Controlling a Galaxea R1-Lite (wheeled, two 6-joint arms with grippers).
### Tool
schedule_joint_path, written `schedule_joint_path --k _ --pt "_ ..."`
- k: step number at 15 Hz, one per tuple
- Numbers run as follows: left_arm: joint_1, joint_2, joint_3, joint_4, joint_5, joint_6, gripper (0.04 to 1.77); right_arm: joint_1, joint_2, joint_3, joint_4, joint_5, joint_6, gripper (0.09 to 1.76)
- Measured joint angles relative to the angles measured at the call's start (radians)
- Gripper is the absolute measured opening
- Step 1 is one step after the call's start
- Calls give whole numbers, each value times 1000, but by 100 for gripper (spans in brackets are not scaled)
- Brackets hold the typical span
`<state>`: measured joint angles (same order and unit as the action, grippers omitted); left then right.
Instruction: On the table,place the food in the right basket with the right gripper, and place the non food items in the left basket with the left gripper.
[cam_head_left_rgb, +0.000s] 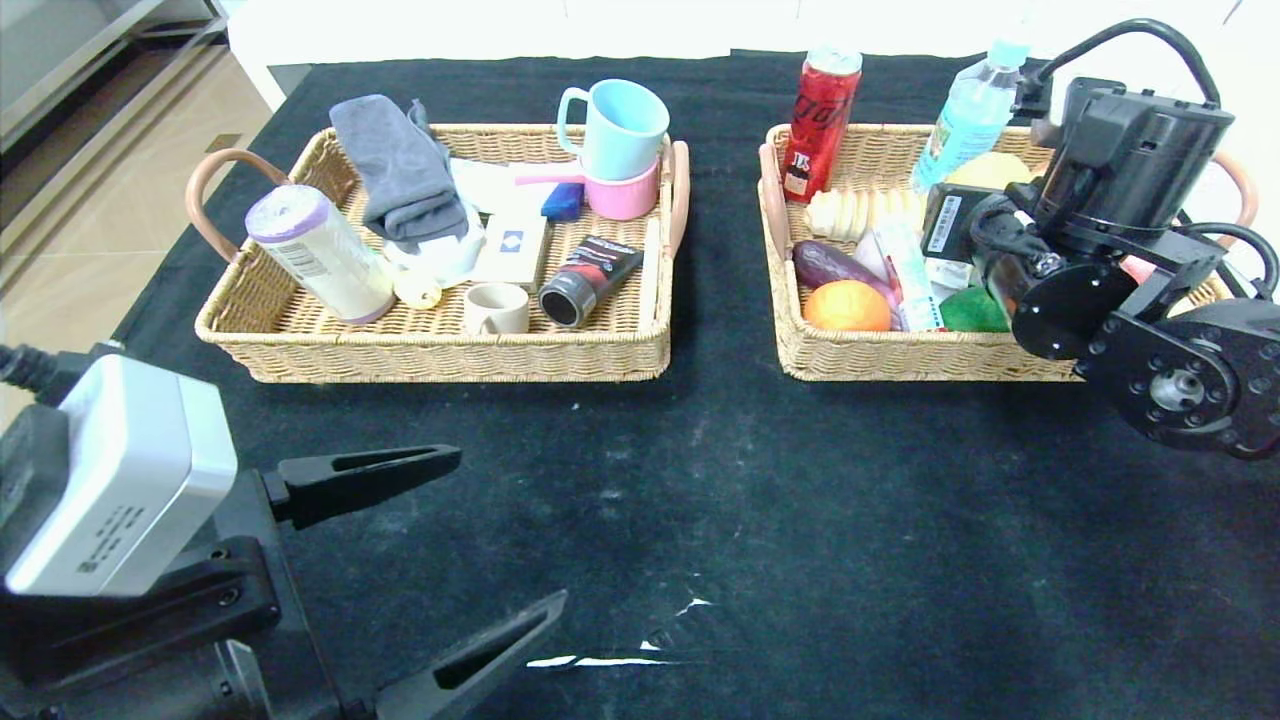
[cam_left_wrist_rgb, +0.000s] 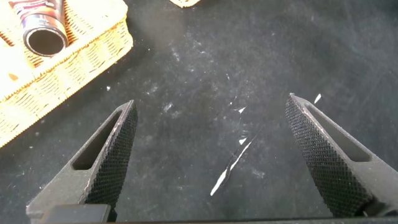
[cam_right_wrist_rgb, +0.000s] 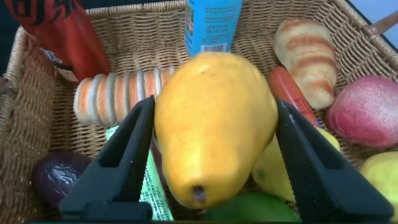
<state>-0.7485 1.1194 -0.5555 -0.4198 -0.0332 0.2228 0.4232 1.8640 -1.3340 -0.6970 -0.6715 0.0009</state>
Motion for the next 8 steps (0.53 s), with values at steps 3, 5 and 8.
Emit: schedule_joint_path --k 3,5,8 --pt "0 0 0 0 0 0 172 7 -13 26 0 1 -3 147" --pt "0 0 0 -1 0 0 172 12 -24 42 1 1 -6 152" --pt "0 1 0 -1 3 0 172 26 -52 80 2 5 -9 158"
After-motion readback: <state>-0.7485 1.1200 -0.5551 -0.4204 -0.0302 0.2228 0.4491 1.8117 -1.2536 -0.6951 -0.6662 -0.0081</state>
